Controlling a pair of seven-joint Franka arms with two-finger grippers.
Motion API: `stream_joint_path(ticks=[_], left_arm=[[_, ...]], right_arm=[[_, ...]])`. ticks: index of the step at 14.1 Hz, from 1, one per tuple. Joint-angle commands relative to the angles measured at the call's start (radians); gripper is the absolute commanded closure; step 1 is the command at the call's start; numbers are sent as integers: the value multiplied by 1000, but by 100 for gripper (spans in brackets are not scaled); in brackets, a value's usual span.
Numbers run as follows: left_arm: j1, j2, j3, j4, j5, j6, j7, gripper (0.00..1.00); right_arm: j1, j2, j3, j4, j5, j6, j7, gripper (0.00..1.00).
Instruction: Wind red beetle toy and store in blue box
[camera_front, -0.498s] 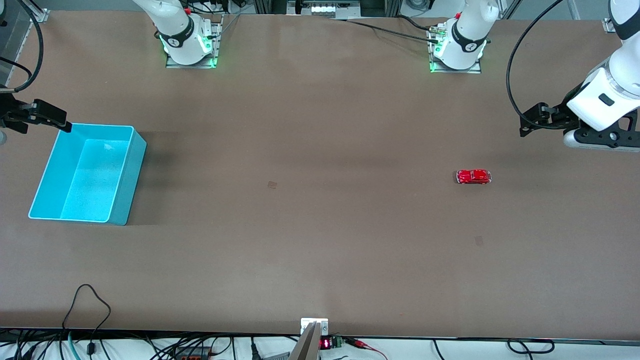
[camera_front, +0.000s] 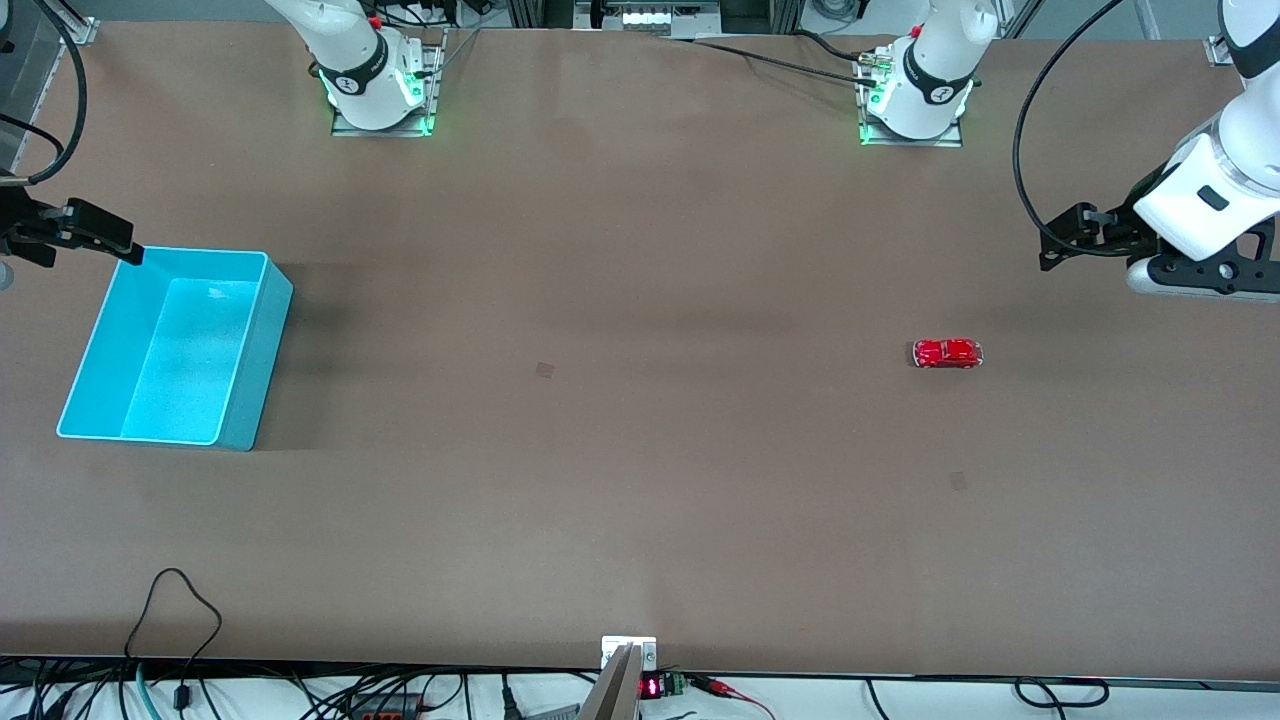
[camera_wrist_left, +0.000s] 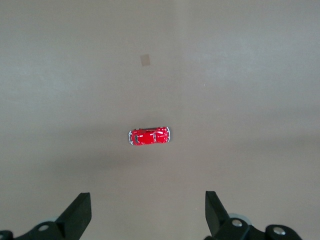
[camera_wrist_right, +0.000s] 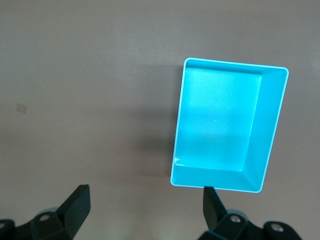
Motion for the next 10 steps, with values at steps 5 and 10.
stream_joint_path(ticks=[5, 10], left_arm=[[-8, -1, -9, 12, -1, -64, 3, 0], [-1, 55, -9, -25, 0, -170, 14, 0]], right_arm=[[-4, 0, 2, 11, -11, -7, 2, 0], [-4, 43, 2, 12, -13, -4, 2, 0]])
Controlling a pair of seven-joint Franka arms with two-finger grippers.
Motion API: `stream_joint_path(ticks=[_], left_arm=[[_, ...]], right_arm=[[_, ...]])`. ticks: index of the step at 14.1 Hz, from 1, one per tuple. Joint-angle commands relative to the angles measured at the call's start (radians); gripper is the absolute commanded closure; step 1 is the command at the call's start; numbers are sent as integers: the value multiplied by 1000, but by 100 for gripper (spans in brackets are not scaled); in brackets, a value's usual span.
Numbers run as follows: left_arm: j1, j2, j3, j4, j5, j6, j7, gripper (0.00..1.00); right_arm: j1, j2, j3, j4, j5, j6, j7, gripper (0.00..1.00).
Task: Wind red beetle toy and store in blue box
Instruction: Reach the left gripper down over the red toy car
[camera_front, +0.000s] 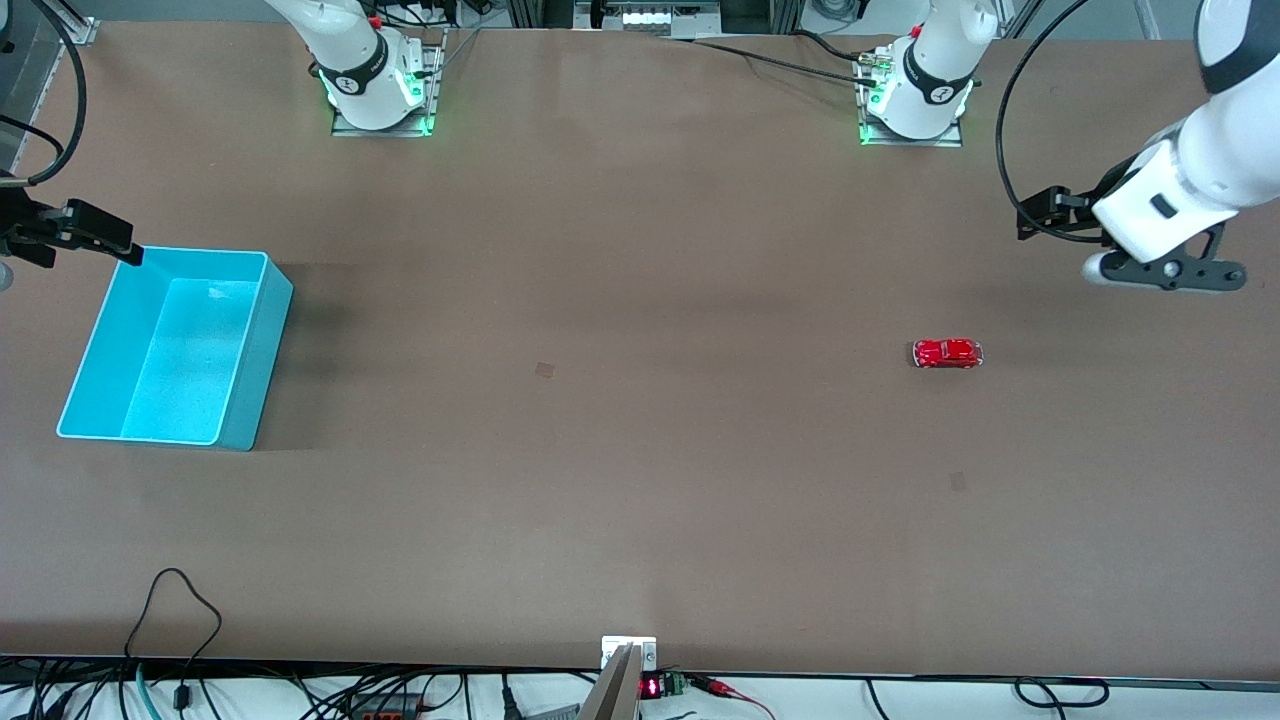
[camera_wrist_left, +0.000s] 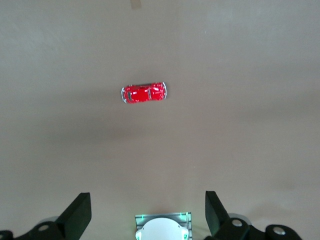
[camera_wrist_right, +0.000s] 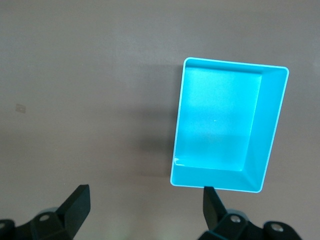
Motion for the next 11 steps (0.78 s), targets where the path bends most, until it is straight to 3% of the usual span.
stream_joint_path(ticks=[1, 4, 11], left_arm=[[8, 26, 0, -40, 0, 6, 15, 0], [-4, 26, 0, -125, 3, 90, 47, 0], [10, 82, 2, -359, 46, 474, 616, 0]], right_arm=[[2, 33, 2, 12, -14, -9, 4, 0], [4, 58, 4, 9, -17, -15, 4, 0], [2, 67, 4, -10, -14, -41, 8, 0]])
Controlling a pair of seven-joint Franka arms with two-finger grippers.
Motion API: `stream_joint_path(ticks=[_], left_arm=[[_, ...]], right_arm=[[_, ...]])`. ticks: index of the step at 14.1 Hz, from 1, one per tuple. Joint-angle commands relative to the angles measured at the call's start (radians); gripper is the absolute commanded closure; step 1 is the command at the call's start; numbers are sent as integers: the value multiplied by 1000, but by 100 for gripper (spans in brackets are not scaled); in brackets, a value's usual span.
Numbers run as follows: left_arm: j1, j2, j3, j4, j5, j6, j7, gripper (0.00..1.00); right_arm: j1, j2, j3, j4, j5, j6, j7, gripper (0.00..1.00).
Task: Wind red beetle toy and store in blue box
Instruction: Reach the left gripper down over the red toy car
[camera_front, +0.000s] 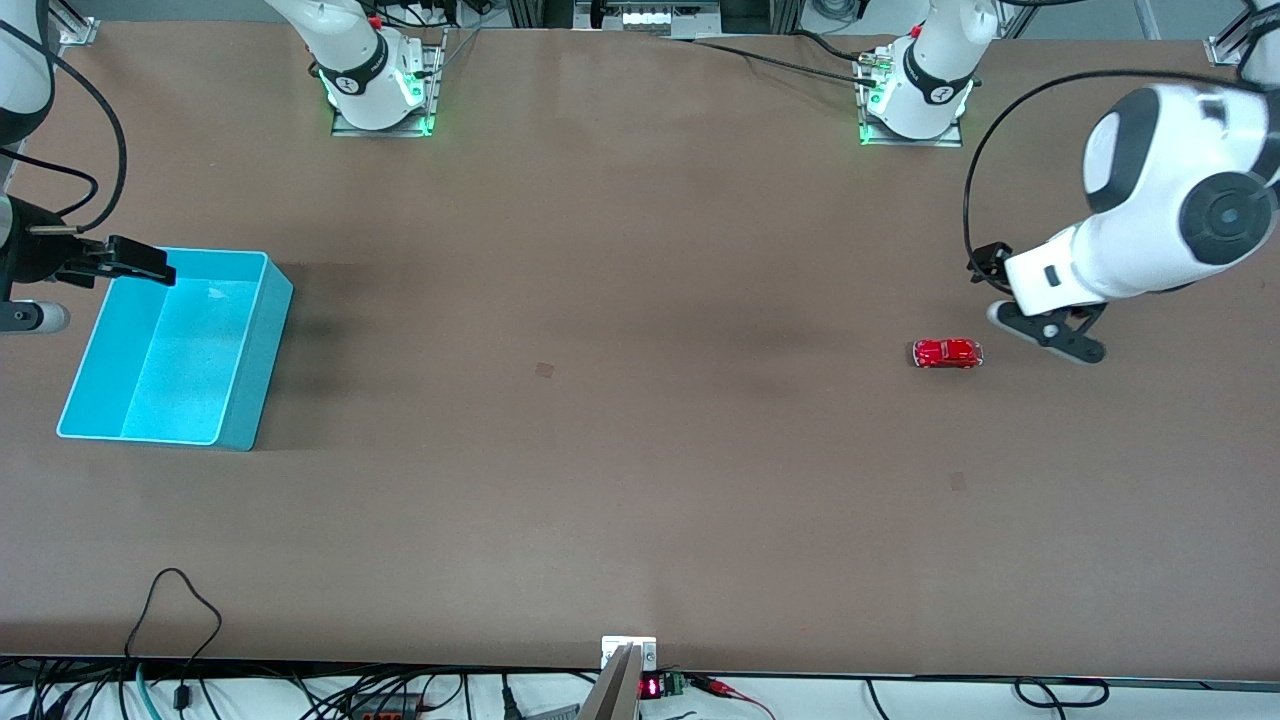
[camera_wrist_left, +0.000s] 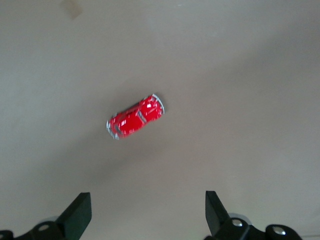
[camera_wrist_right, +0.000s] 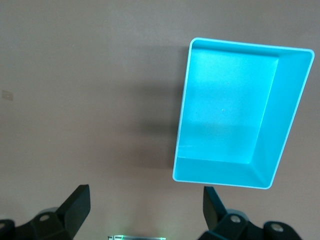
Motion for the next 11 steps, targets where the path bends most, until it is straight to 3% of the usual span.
stream_joint_path(ticks=[1, 5, 8, 11], left_arm=[[4, 34, 0, -52, 20, 89, 191, 0], [6, 59, 0, -112, 69, 146, 459, 0], [44, 68, 0, -215, 77, 355, 663, 0], [46, 140, 0, -229, 109, 482, 757, 0]], right_arm=[[2, -4, 3, -3, -13, -17, 11, 0], [6, -4, 5, -3, -15, -19, 4, 0], [6, -4, 6, -3, -14, -24, 1, 0], [5, -3, 6, -3, -14, -22, -4, 0]])
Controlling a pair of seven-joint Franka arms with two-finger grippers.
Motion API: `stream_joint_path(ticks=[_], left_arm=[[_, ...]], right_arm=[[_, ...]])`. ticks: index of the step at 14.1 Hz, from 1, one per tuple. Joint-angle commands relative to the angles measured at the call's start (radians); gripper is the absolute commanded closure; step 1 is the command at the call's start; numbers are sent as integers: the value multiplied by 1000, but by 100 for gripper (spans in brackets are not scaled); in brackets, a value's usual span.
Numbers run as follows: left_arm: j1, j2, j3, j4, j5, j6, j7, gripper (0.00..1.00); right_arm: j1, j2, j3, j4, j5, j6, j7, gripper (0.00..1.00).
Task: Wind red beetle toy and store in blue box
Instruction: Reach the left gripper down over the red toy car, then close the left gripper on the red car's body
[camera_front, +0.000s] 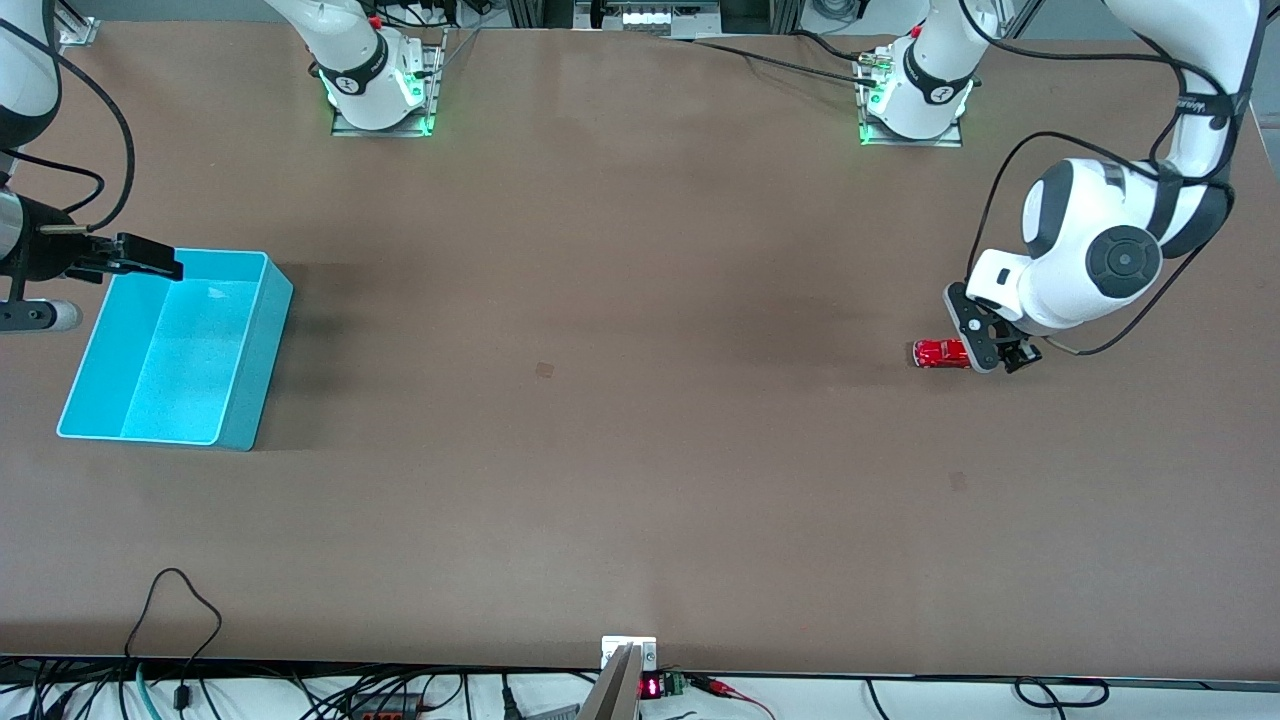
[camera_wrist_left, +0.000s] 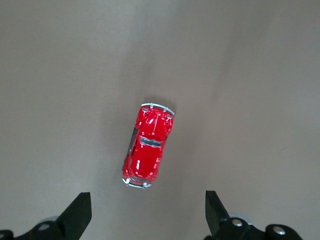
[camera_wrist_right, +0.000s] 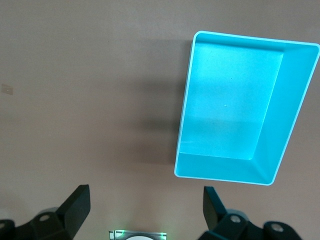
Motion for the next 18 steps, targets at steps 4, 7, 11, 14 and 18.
stream_joint_path(ticks=[4, 7, 11, 14, 18], left_arm=[[5, 108, -2, -10, 26, 148, 153, 9], [6, 128, -2, -10, 25, 158, 183, 23], [6, 142, -2, -10, 25, 158, 189, 39], [6, 152, -2, -11, 25, 156, 190, 41], [6, 154, -2, -22, 26, 156, 192, 49]], right_arm=[[1, 2, 3, 0, -14, -10, -5, 0], [1, 4, 3, 0, -14, -10, -4, 0], [0, 5, 3, 3, -14, -10, -5, 0], [-3, 5, 3, 5, -14, -10, -5, 0], [-5, 5, 3, 8, -14, -10, -7, 0]])
